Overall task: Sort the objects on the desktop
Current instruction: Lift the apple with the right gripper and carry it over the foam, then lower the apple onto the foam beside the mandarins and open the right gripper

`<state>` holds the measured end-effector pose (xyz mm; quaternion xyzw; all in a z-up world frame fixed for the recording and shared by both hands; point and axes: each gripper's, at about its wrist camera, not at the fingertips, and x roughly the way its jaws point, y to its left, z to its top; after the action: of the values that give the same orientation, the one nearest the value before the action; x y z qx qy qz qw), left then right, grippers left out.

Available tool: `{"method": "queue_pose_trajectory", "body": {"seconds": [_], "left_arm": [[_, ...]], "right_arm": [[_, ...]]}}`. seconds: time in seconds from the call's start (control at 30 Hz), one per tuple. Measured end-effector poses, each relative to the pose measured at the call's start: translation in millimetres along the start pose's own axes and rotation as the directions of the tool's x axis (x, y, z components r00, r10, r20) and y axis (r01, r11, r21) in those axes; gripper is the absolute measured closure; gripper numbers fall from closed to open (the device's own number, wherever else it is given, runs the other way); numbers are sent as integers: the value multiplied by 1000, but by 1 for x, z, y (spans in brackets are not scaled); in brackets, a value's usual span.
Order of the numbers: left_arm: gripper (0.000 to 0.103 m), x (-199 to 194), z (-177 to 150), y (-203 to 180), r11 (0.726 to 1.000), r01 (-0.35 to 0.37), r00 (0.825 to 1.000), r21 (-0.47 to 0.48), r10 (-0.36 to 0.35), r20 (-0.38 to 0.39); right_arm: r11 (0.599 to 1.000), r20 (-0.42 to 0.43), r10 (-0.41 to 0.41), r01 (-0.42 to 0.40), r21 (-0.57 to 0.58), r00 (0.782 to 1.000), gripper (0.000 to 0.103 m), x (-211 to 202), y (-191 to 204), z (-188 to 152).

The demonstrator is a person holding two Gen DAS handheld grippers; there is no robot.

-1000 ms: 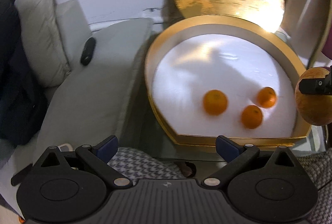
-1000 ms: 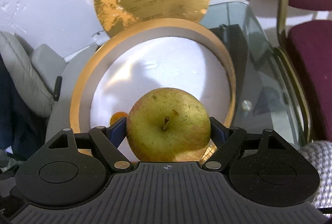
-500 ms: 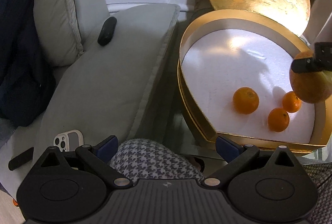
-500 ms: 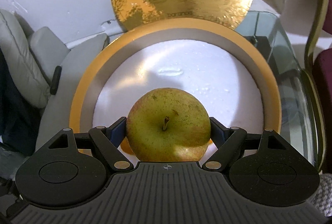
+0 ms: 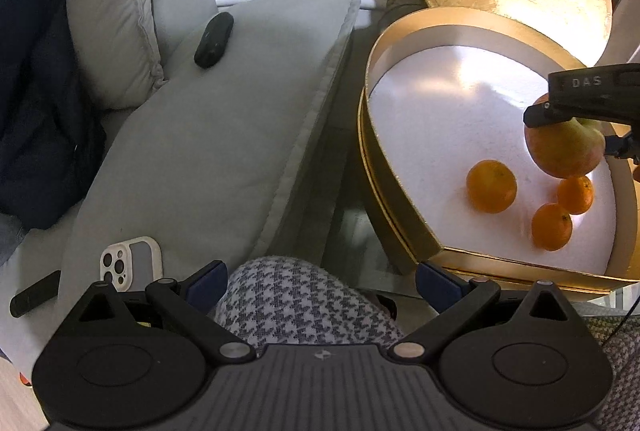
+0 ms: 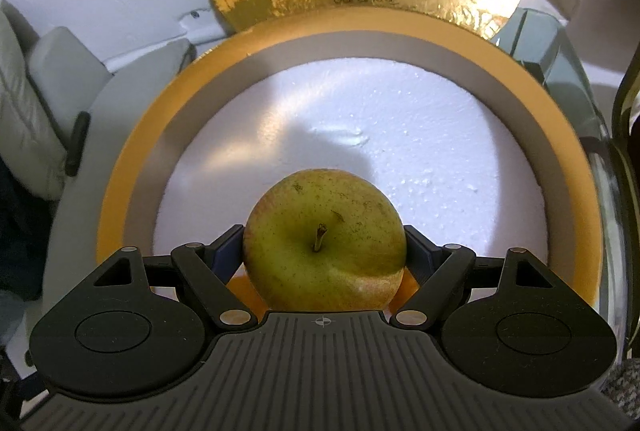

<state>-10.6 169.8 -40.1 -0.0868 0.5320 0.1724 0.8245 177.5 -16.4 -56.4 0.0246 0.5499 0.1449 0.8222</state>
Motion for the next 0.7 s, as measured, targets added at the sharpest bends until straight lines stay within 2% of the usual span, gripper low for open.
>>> {"method": "queue_pose_trajectory", "body": {"seconds": [0.37, 0.7], "left_arm": [[1, 4, -2, -2, 1000, 1, 1000, 4, 0, -18], [1, 4, -3, -1, 1000, -3, 1000, 2, 3, -22]], "right_arm": [[999, -40, -33, 32, -28, 999, 21, 31, 8, 7], [999, -39, -38, 36, -31, 999, 21, 39, 9, 8]]}}
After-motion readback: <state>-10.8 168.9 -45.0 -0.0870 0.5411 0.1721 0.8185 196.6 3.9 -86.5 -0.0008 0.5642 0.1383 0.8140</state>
